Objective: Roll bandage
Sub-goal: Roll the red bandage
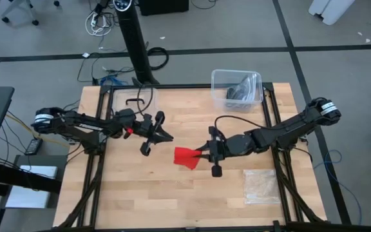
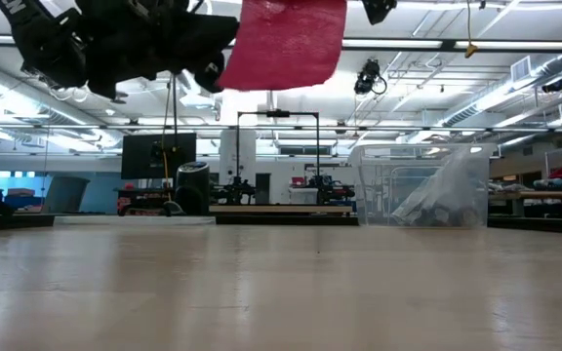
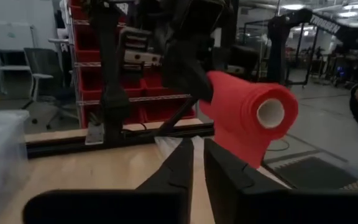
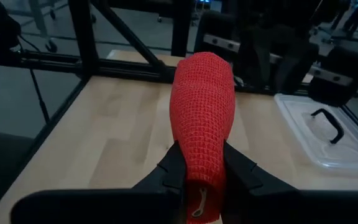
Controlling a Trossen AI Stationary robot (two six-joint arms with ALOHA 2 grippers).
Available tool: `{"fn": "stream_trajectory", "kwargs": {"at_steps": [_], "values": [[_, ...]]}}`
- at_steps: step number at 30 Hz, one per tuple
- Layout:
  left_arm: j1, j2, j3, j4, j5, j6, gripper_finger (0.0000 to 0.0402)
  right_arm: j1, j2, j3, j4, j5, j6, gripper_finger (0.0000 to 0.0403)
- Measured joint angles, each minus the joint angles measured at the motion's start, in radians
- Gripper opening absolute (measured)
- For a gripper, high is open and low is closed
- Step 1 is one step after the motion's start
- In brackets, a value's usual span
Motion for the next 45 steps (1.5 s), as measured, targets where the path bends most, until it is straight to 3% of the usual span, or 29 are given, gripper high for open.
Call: {"fn": "stream_trajectory", "kwargs": {"at_steps": [11, 17, 26, 34, 45], "values": [[-0.037, 0.0, 0.005, -0.012, -0.067, 0.002, 0.009, -0.016, 0.0, 0.0, -0.001, 0.0, 0.003, 0.0049], [-0.067, 0.0, 0.058, -0.113, -0.069, 0.001, 0.011, -0.027, 0.0, 0.0, -0.014, 0.0, 0.003, 0.0049], [-0.07, -0.001, 0.069, -0.114, -0.036, -0.002, 0.0138, -0.028, 0.001, 0.0, -0.035, -0.001, 0.003, 0.0049], [-0.077, -0.001, 0.069, -0.113, -0.008, -0.031, 0.0143, -0.028, 0.001, 0.0, -0.036, -0.001, 0.003, 0.0049], [-0.123, -0.001, 0.13, -0.235, -0.091, 0.057, 0.0143, -0.028, 0.002, 0.0, -0.027, -0.002, 0.005, 0.0049]]}}
